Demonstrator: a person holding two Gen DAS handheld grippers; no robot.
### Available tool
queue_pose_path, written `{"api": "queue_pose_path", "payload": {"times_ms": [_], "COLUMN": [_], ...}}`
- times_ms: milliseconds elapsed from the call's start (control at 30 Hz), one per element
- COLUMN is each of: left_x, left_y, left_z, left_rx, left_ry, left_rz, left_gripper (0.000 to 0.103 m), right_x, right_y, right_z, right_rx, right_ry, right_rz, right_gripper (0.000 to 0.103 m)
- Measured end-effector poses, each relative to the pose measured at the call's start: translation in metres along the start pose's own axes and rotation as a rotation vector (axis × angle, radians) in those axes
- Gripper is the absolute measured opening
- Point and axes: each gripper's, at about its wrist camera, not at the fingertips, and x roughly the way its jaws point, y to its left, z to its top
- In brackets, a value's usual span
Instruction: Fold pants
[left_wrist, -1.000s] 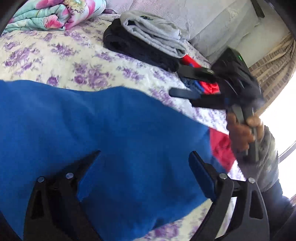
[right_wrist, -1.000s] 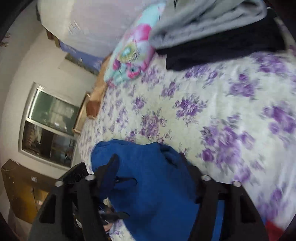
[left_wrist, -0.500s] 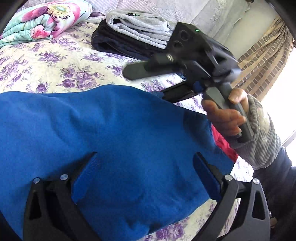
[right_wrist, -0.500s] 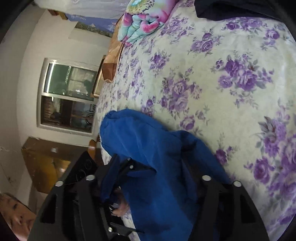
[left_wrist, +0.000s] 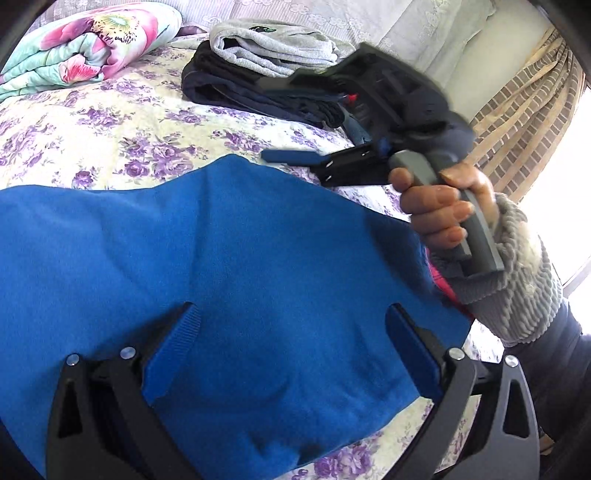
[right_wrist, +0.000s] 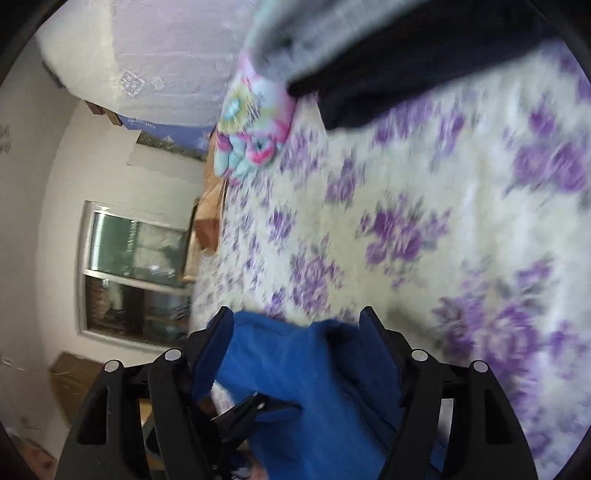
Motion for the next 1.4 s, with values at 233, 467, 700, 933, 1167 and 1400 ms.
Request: {"api": "queue_pose_path", "payload": {"times_ms": [233,467,700,933,1167,1400], "left_x": [0.002,0.003,0.004,0.003,0.005,0.012], "left_y": [0.000,0.001,0.001,0.001,-0.006,-0.016], "left_z": [0.000,0.000,0.000,-0.001,-0.004,-0.009], "left_rx": [0.006,0.011,0.012,0.021,0.053,0.123], "left_ry": [-0.002,-0.005,-0.006,-0.010,-0.010,-0.021], "left_rz": [0.008,0.013,0.017,0.017,0.063,0.149], "left_gripper": [0.098,0.098,0.098,0.098,0.098,0.098], "right_x": [0.049,0.030,0.051,-0.032,-0.210,-0.281], "right_y": [0.020,0.025,0.019,0.026,0.020,-0.065], "right_z": [-0.026,-0.018,-0.026,-0.065,-0.234,-0.329], "right_rx": [-0.146,-0.199,-0.154,-0.039,0.063,0.447], "right_ry": [0.103,-0.011,0.049,-0.213,-0.672,-0.866], "right_rz": [-0.268,-0.381,-0.458,-0.328,-0.380,-0.321], "right_gripper": [0.018,0.002,0.000,0.028,0.062,0.068]}}
